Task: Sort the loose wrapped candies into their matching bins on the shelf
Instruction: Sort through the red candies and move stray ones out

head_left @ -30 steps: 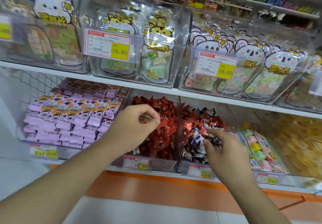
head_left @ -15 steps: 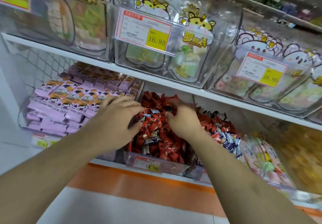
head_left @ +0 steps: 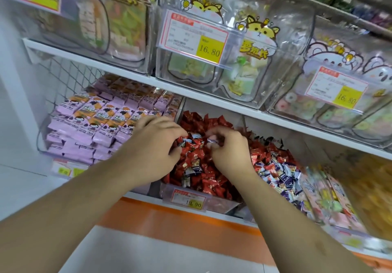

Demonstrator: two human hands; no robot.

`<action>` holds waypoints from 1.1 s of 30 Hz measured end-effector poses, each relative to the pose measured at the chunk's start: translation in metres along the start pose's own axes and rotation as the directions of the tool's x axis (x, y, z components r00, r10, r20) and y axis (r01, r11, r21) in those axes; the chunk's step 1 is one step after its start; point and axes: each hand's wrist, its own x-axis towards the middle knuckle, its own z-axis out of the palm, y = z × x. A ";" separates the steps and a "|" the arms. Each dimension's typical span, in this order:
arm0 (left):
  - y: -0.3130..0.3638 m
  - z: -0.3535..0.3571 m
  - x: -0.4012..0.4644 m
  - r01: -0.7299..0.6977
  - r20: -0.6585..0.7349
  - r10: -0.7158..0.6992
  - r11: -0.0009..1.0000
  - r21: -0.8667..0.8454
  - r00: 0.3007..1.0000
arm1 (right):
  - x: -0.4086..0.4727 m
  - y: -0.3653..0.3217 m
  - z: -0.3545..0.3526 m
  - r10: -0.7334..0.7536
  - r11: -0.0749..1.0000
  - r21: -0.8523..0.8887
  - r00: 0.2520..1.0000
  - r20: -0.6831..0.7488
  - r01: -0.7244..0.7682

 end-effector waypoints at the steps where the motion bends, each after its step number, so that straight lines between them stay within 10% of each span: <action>1: 0.000 0.000 0.000 -0.006 -0.004 0.006 1.000 -0.002 1.000 | -0.007 -0.003 -0.008 -0.016 0.999 0.038 1.000 -0.011 0.016; 9: 0.003 -0.003 -0.004 -0.009 -0.018 0.009 1.000 -0.019 1.000 | -0.075 0.040 -0.096 0.089 0.979 0.194 0.980 -0.180 -0.053; 14: 0.007 -0.004 -0.006 -0.006 -0.008 0.006 1.000 -0.020 1.000 | -0.085 0.061 -0.104 0.139 0.984 -0.085 0.973 -0.183 -0.156; 24: -0.003 0.000 -0.005 -0.023 -0.017 0.023 1.000 0.018 1.000 | -0.012 -0.022 -0.006 -0.091 0.993 -0.055 0.982 0.166 0.101; 33: -0.009 0.005 -0.001 -0.041 -0.028 0.042 0.998 0.038 0.999 | 0.038 0.004 0.057 -0.053 0.971 -0.224 0.989 0.136 0.083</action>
